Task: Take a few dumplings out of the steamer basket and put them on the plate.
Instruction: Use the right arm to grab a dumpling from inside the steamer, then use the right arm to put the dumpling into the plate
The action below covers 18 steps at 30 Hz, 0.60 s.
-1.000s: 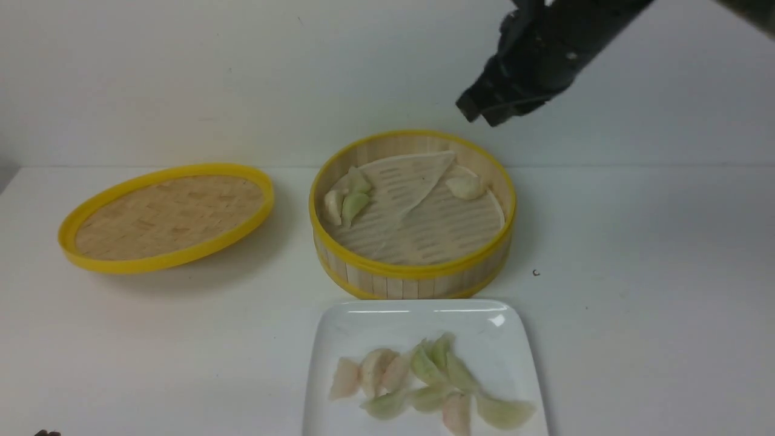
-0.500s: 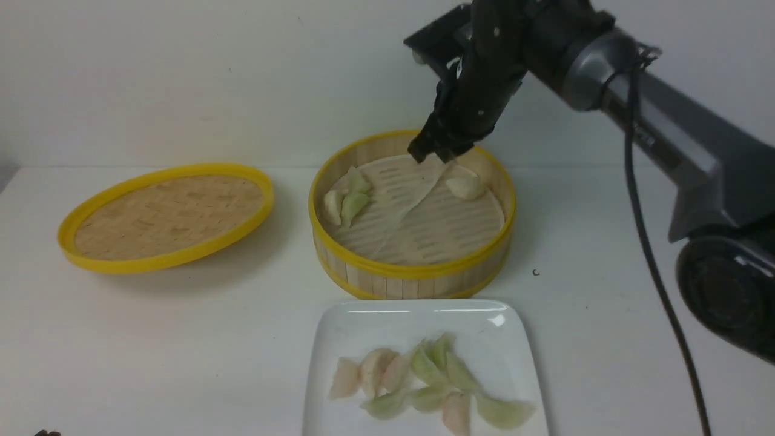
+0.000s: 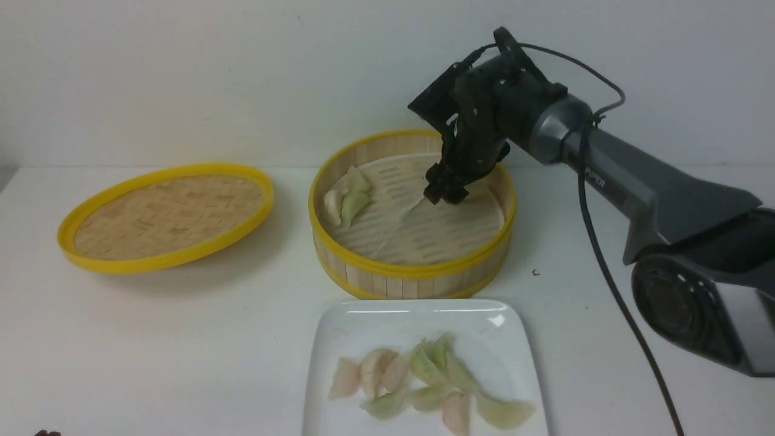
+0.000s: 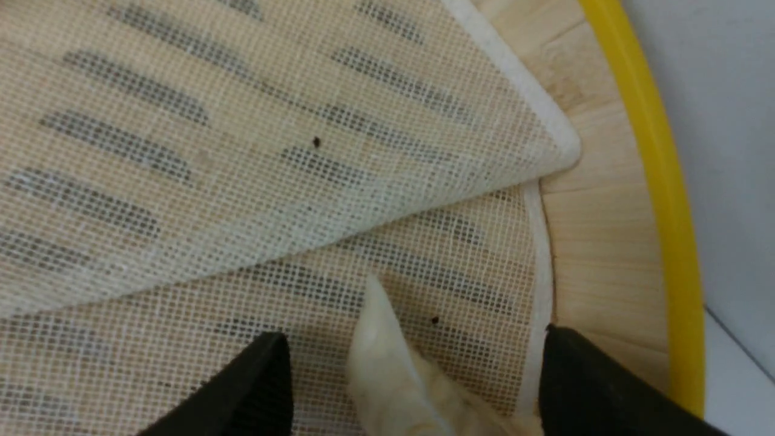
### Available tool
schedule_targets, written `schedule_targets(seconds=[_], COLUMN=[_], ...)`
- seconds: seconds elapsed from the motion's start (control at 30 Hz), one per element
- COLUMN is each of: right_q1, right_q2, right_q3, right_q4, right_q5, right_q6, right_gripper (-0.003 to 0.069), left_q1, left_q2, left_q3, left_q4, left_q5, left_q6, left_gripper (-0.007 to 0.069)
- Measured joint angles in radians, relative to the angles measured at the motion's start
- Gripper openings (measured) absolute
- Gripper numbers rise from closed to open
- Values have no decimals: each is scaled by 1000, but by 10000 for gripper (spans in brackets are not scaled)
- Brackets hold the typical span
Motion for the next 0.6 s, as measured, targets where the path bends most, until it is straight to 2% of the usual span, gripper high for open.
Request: schedule_targets(seconds=[0.07,0.1,0.13,0.23,0.27,0.43,0.6], right_q1=[0,0,0,0,0,2,3], right_q2=[3,3,3,3,2,-51,-246], right_q3=[0,0,0,-11,-15,-58,-8], right_q4=[0,0,0,1,3,21,174], right_q5=[7,17,19,61,68,144,145], right_q6=[1,4,5,31,36,99,134], right_gripper=[469,419,409,168,152,175,175], left_q1=[0,0,0,0,0,0,0], left_q2=[0,0,0,0,0,0,0], left_q3=[0,0,0,0,0,0,0], left_q4=[0,0,0,0,0,0,1], left_q5=[0,0,0,0,0,0,0], left_q6=[0,0,0,0,0,0,0], left_gripper=[-6,-6,-6,-6,-6,-6,-6])
